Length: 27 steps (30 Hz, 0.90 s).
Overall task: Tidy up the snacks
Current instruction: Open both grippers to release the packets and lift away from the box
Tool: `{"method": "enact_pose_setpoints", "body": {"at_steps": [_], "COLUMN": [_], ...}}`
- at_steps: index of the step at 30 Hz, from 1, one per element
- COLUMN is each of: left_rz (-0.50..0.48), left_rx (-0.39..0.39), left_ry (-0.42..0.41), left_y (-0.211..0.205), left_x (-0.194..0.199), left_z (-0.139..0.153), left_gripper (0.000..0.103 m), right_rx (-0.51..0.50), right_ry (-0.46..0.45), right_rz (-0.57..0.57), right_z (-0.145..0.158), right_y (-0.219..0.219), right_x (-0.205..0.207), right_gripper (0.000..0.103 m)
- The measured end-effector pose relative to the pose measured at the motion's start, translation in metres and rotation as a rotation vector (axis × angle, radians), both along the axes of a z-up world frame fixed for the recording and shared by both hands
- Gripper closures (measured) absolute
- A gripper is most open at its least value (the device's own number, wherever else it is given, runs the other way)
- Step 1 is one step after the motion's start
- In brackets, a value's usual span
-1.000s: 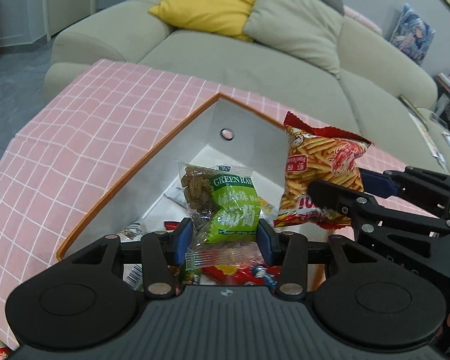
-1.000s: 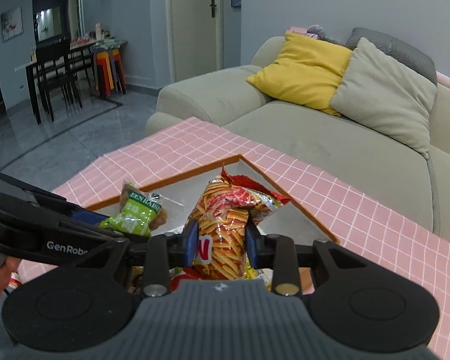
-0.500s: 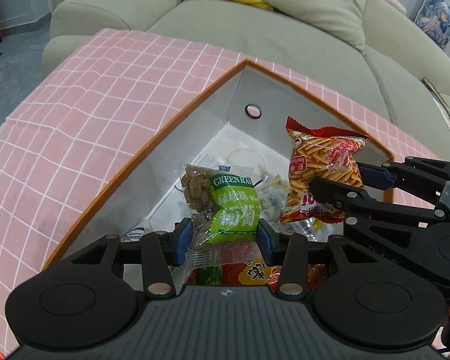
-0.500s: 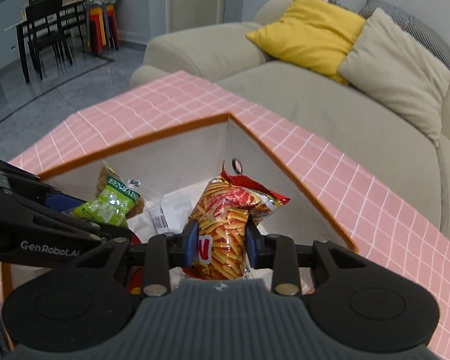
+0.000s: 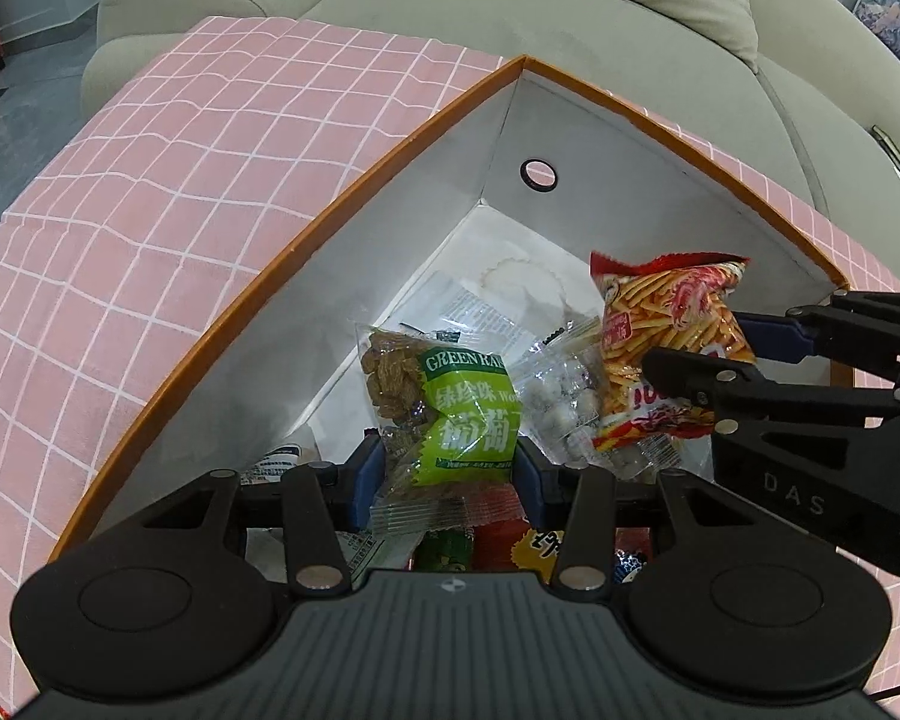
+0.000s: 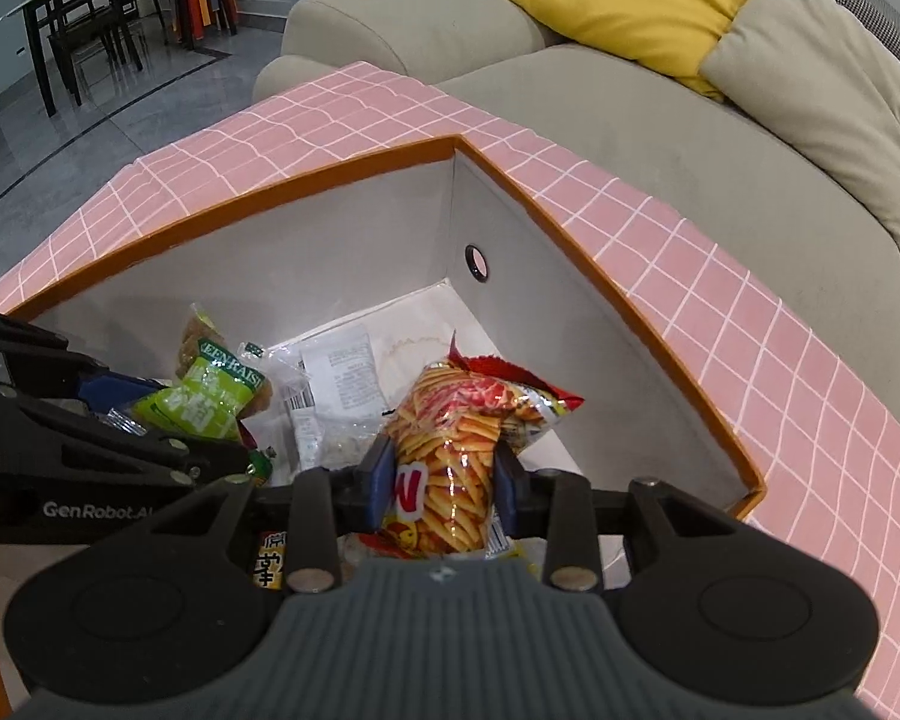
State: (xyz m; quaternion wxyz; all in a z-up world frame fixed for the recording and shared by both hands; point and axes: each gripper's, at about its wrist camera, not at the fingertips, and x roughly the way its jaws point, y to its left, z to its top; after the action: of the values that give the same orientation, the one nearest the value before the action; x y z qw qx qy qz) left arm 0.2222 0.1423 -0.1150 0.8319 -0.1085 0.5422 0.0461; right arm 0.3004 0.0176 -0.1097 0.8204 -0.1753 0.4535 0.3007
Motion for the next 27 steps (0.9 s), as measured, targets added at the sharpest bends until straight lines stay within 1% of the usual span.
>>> {"method": "enact_pose_setpoints", "body": {"at_steps": [2, 4, 6, 7, 9, 11, 15, 18, 23, 25, 27], "left_rz": [-0.002, -0.004, -0.003, 0.001, 0.011, 0.020, 0.029, 0.034, 0.050, 0.063, 0.073], "left_rx": [0.001, 0.000, 0.001, 0.006, 0.013, 0.013, 0.021, 0.034, 0.078, 0.089, 0.098], "left_ry": [0.003, 0.002, -0.003, -0.002, -0.004, -0.011, -0.056, -0.095, -0.159, -0.187, -0.219], "left_y": [-0.001, 0.000, 0.000, 0.000, 0.001, 0.003, 0.004, 0.004, 0.005, 0.006, 0.006], "left_x": [0.000, 0.001, 0.000, -0.001, -0.004, -0.008, -0.017, -0.023, -0.036, -0.042, -0.049], "left_z": [0.001, 0.003, 0.006, 0.008, 0.012, 0.018, 0.033, 0.048, 0.070, 0.080, 0.089], "left_gripper": [0.051, 0.050, 0.049, 0.049, 0.047, 0.043, 0.034, 0.030, 0.027, 0.025, 0.025], "right_rx": [-0.006, -0.004, 0.005, 0.011, 0.021, 0.029, 0.041, 0.054, 0.072, 0.089, 0.115], "right_ry": [-0.007, -0.013, -0.022, -0.027, -0.034, -0.048, -0.076, -0.096, -0.139, -0.142, -0.143], "right_rz": [0.000, -0.008, -0.020, -0.026, -0.038, -0.049, -0.066, -0.072, -0.080, -0.087, -0.099], "right_z": [0.002, 0.005, 0.010, 0.012, 0.018, 0.025, 0.039, 0.051, 0.071, 0.081, 0.090], "right_y": [0.000, -0.001, -0.004, -0.004, -0.006, -0.009, -0.011, -0.013, -0.020, -0.025, -0.033], "right_x": [0.000, -0.001, -0.002, -0.003, -0.004, -0.006, -0.012, -0.018, -0.034, -0.040, -0.047], "right_gripper": [0.071, 0.064, 0.052, 0.051, 0.043, 0.039, 0.029, 0.024, 0.016, 0.015, 0.011]}}
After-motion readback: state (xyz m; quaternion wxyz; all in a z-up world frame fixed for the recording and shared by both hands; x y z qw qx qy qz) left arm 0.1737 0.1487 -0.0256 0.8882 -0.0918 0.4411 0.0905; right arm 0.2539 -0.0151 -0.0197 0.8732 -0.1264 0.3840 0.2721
